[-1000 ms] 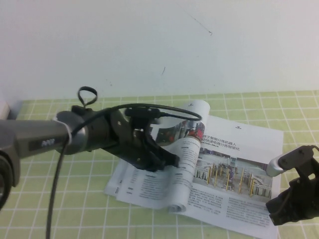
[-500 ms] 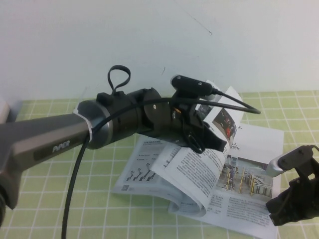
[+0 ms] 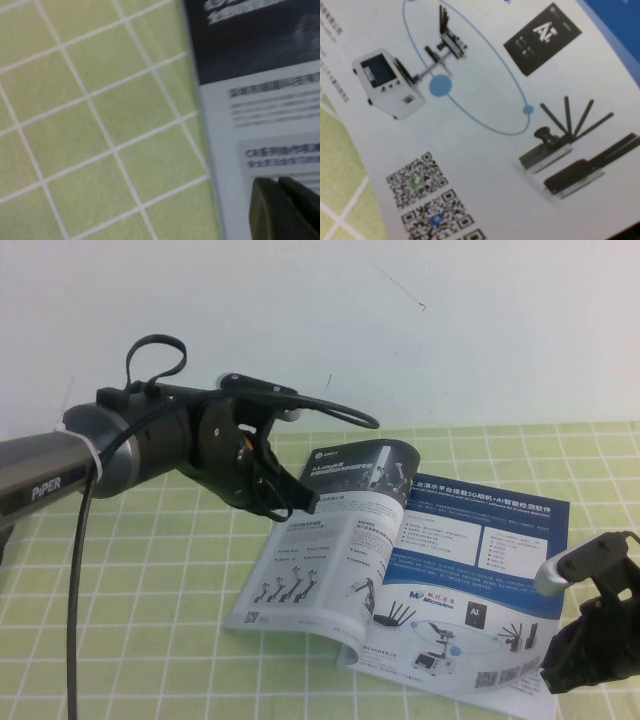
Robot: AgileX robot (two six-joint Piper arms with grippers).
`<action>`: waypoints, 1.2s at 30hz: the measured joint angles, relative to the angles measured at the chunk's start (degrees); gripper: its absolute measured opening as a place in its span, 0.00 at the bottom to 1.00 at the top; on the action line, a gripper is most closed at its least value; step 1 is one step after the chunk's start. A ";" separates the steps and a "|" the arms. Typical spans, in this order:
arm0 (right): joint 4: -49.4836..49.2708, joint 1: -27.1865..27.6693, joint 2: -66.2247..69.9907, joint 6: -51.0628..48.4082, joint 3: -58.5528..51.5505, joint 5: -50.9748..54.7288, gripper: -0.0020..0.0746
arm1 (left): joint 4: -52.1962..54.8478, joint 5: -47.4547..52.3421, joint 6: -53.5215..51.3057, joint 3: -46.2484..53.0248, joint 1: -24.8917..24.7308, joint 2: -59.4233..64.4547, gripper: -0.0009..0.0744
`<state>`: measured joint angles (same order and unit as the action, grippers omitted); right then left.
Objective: Close book
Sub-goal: 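Close the open booklet and leave it lying on the table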
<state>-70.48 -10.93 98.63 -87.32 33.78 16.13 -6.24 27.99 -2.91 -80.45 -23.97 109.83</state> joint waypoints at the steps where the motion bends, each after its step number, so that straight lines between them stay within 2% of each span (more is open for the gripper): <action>1: 0.00 0.00 0.00 0.00 0.00 0.00 0.02 | 0.46 0.14 0.82 0.00 0.63 0.84 0.01; 8: 0.00 0.00 0.00 0.00 0.00 0.00 0.02 | 1.25 2.35 2.91 0.00 1.28 6.24 0.01; 15: -0.03 0.00 0.00 0.00 0.00 0.00 0.02 | -7.56 4.34 -0.47 -0.16 -1.40 8.03 0.01; 19: -0.03 0.00 0.00 -0.28 0.00 0.10 0.02 | -16.98 4.82 -9.00 -0.16 -5.91 7.49 0.01; 24: -0.03 0.00 0.00 -1.30 0.00 0.10 0.02 | -35.66 5.68 -26.24 -0.16 -10.68 3.05 0.01; 32: 0.55 -0.06 -0.56 -1.98 0.00 -0.26 0.02 | -61.64 12.88 -56.90 -0.16 -10.86 -2.58 0.01; 36: 3.28 -0.14 -2.86 -2.11 -0.34 -2.34 0.02 | -69.10 19.48 -68.03 -0.16 -10.16 -5.93 0.01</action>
<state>-67.20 -11.07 95.77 -89.43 33.45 13.79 -75.33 47.47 -70.94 -80.61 -34.12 103.91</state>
